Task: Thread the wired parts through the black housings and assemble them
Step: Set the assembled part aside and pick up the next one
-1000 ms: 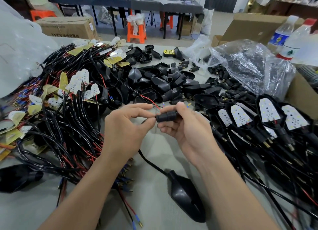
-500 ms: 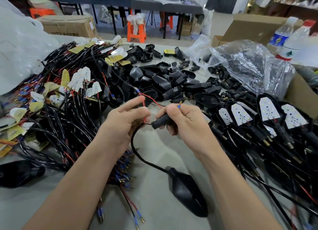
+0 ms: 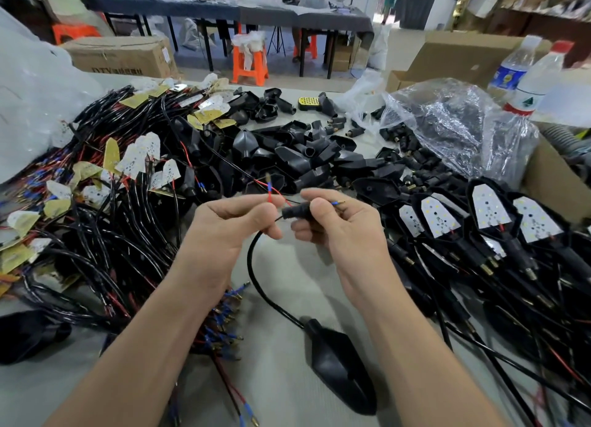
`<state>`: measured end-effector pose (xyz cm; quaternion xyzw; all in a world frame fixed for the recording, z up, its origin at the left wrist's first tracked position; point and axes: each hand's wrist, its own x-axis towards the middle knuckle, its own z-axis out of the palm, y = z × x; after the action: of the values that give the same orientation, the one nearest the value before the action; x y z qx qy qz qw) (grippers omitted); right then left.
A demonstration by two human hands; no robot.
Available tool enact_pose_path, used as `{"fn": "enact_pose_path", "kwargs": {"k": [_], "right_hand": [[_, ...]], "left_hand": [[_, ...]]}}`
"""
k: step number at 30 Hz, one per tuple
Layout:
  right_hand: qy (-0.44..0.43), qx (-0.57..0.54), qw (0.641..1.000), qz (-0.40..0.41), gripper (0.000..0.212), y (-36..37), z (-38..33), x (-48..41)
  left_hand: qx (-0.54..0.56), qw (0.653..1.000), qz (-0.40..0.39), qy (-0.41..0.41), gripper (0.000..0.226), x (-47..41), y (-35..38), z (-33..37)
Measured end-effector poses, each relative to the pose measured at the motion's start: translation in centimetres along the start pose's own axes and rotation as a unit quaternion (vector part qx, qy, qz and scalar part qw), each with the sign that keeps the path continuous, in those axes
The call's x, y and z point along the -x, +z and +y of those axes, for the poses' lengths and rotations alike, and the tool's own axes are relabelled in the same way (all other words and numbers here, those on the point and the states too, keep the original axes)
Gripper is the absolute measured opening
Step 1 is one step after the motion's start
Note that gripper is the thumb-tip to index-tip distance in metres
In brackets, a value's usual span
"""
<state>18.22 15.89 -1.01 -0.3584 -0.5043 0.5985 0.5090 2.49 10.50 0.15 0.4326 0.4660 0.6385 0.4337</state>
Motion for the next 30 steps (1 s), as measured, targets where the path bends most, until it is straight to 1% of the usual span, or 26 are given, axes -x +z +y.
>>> {"fn": "enact_pose_path", "kwargs": {"k": [1, 2, 4, 5, 7, 8, 9, 13, 15, 16, 18, 19, 22, 24, 27, 30], "right_hand": [[0.0, -0.017, 1.0, 0.001, 0.022, 0.1, 0.1, 0.0], [0.0, -0.033, 0.999, 0.0, 0.023, 0.2, 0.0, 0.0], [0.0, -0.055, 0.999, -0.002, 0.024, 0.3, 0.0, 0.1], [0.0, -0.061, 0.998, 0.001, 0.025, 0.4, -0.1, 0.2], [-0.005, -0.064, 0.998, 0.011, 0.027, 0.4, -0.1, 0.3], [-0.009, -0.061, 0.998, 0.017, 0.028, 0.4, -0.2, 0.3], [-0.015, -0.056, 0.998, 0.023, 0.028, 0.4, -0.2, 0.2], [-0.033, -0.023, 0.998, 0.057, 0.029, 0.0, -0.4, -0.1], [-0.032, -0.009, 0.998, 0.054, 0.03, -0.3, -0.4, -0.1], [-0.03, -0.004, 0.998, 0.047, 0.03, -0.3, -0.3, -0.1], [-0.028, 0.003, 0.999, 0.031, 0.031, -0.2, -0.3, 0.0], [-0.029, 0.005, 0.999, 0.023, 0.032, -0.1, -0.2, 0.1], [-0.035, 0.016, 0.999, 0.001, 0.035, 0.1, -0.2, 0.2], [-0.03, 0.03, 0.999, -0.01, 0.035, 0.0, -0.2, 0.1], [-0.024, 0.045, 0.999, -0.019, 0.032, -0.1, -0.2, 0.1], [-0.04, 0.047, 0.998, -0.006, 0.034, 0.0, -0.1, 0.1]], "left_hand": [[-0.037, 0.999, 0.012, 0.014, 0.007, 0.2, 0.2, -0.1], [-0.081, 0.996, 0.032, 0.027, 0.012, 0.3, 0.4, -0.3], [-0.188, 0.979, 0.06, 0.049, 0.013, 0.6, 0.5, -0.5], [-0.248, 0.964, 0.059, 0.068, 0.012, 0.7, 0.5, -0.6], [-0.364, 0.923, 0.047, 0.118, 0.011, 0.9, 0.2, -0.9], [-0.401, 0.905, 0.049, 0.133, 0.01, 1.0, 0.1, -0.9], [-0.414, 0.898, 0.058, 0.135, 0.01, 1.0, 0.1, -1.0], [-0.371, 0.911, 0.131, 0.121, 0.011, 1.1, 0.4, -0.9], [-0.35, 0.915, 0.163, 0.116, 0.013, 1.0, 0.4, -0.9], [-0.359, 0.91, 0.172, 0.114, 0.018, 1.0, 0.4, -0.9], [-0.4, 0.893, 0.175, 0.112, 0.027, 0.9, 0.2, -1.1], [-0.414, 0.888, 0.168, 0.112, 0.027, 0.9, 0.1, -1.2], [-0.429, 0.882, 0.149, 0.123, 0.018, 0.8, 0.0, -1.3], [-0.434, 0.879, 0.15, 0.131, 0.015, 0.8, 0.1, -1.2], [-0.424, 0.88, 0.159, 0.144, 0.014, 0.9, 0.0, -1.2], [-0.401, 0.89, 0.161, 0.143, 0.015, 1.0, 0.2, -1.3]]}}
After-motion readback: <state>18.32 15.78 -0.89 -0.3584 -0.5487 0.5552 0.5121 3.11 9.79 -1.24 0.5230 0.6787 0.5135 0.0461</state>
